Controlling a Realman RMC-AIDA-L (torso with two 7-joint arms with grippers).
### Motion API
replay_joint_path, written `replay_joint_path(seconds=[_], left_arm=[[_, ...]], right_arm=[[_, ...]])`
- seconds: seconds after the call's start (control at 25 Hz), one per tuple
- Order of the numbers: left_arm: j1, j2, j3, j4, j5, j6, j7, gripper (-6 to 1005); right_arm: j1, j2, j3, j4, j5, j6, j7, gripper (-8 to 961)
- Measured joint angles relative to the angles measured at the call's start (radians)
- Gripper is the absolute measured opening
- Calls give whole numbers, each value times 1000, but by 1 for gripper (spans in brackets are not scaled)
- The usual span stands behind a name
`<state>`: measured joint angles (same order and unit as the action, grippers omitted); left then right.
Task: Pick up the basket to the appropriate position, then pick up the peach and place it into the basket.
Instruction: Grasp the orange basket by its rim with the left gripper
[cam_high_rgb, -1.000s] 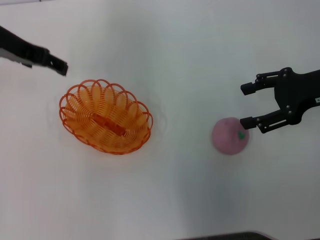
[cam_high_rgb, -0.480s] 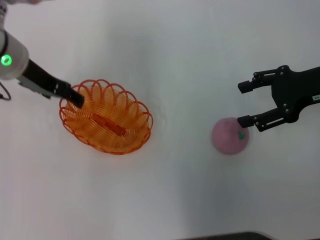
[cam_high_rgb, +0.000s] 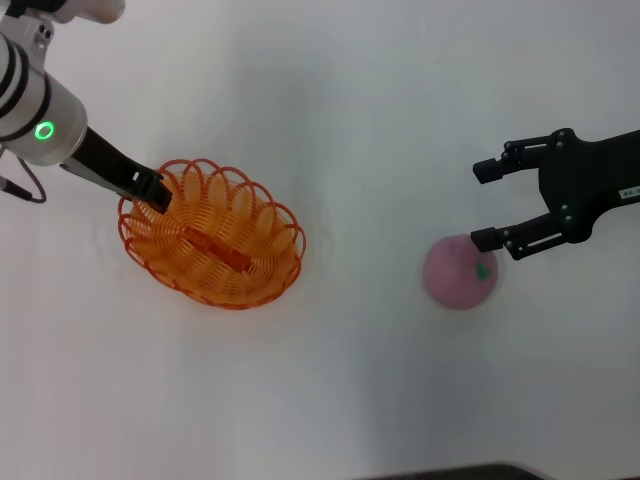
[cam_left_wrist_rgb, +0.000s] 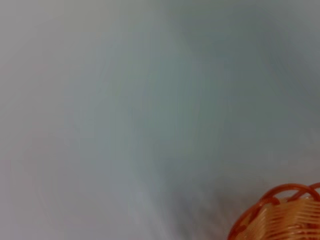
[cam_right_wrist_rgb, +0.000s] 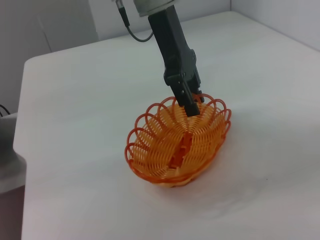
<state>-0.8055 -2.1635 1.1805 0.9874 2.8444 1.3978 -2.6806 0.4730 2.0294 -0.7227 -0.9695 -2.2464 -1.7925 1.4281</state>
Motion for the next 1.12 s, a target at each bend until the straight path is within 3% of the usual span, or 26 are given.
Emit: replay_joint_path(seconds=[0.2, 0.32, 0.52, 0.72, 0.84, 1.12], left_arm=[[-2, 2, 0, -3, 0, -4, 0, 459], [-5, 4, 1, -3, 4, -1, 0, 218], [-6, 5, 1, -1, 8, 4, 0, 82], [-6, 9, -2, 5, 7, 16, 2, 79], [-9, 11, -54, 36, -13, 77, 42, 76], [-7, 11, -177, 216, -35, 251, 76, 72]], right_arm=[[-3, 0, 1, 0, -1, 3, 0, 896], [-2, 0, 3, -1, -1, 4, 0, 896], [1, 0, 7, -1, -1, 4, 0, 895], [2, 0, 8, -1, -1, 11, 0, 893], [2, 2, 8, -2, -1, 13, 0, 892], [3, 3, 9, -3, 3, 15, 0, 889]])
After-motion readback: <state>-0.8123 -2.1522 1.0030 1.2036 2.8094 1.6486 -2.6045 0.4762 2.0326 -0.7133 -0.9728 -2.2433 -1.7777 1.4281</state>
